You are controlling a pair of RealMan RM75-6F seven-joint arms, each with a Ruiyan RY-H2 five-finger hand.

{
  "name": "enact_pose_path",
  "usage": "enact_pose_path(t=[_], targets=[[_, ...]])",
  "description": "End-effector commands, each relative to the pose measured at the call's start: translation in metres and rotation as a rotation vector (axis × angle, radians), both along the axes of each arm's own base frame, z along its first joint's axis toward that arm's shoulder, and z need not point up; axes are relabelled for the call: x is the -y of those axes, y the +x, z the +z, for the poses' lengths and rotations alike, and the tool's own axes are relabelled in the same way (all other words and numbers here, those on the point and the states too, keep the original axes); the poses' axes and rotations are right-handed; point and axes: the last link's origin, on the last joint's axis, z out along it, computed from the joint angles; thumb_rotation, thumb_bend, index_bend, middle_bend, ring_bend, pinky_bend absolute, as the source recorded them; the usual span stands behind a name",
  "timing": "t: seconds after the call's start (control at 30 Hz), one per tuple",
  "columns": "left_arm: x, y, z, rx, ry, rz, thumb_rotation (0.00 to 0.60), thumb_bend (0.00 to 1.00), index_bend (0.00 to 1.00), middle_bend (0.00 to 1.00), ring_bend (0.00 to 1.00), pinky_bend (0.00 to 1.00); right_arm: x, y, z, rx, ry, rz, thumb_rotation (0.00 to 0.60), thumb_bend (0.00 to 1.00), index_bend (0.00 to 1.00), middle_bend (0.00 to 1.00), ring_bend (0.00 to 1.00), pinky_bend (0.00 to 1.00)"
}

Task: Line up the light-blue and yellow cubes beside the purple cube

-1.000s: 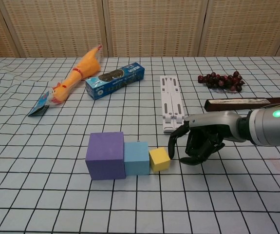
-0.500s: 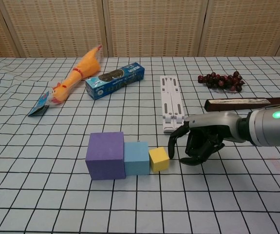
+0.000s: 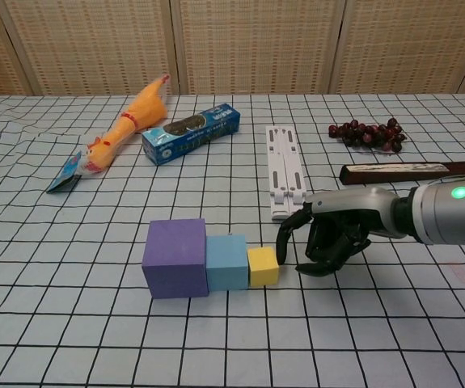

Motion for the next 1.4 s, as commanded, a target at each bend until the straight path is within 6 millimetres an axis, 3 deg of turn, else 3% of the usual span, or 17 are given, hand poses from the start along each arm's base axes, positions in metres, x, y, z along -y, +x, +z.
enact_pose_path(t=[0.03,0.8,1.4], targets=[[0.0,0.0,0.0,-0.001,-0.003,0.0,0.6,0.45,0.0,0.0,0.03,0.32,-0.001,-0.004,0.006,-0.009,-0.01,0.01,0.6,0.33,0.42,0.93,1.0,1.0],[0.0,0.0,-0.001,-0.002,-0.004,0.0,0.6,0.44,0.0,0.0,0.03,0.32,0.001,0.0,-0.006,0.009,0.022,-0.021,0.6,0.33,0.4,0.93,1.0,1.0],[-0.001,0.0,-0.001,-0.002,-0.01,0.003,0.6,0.45,0.0,0.0,0.03,0.32,0.001,-0.002,-0.003,0.026,0.032,-0.022,0.6,0.33,0.38,0.93,1.0,1.0]])
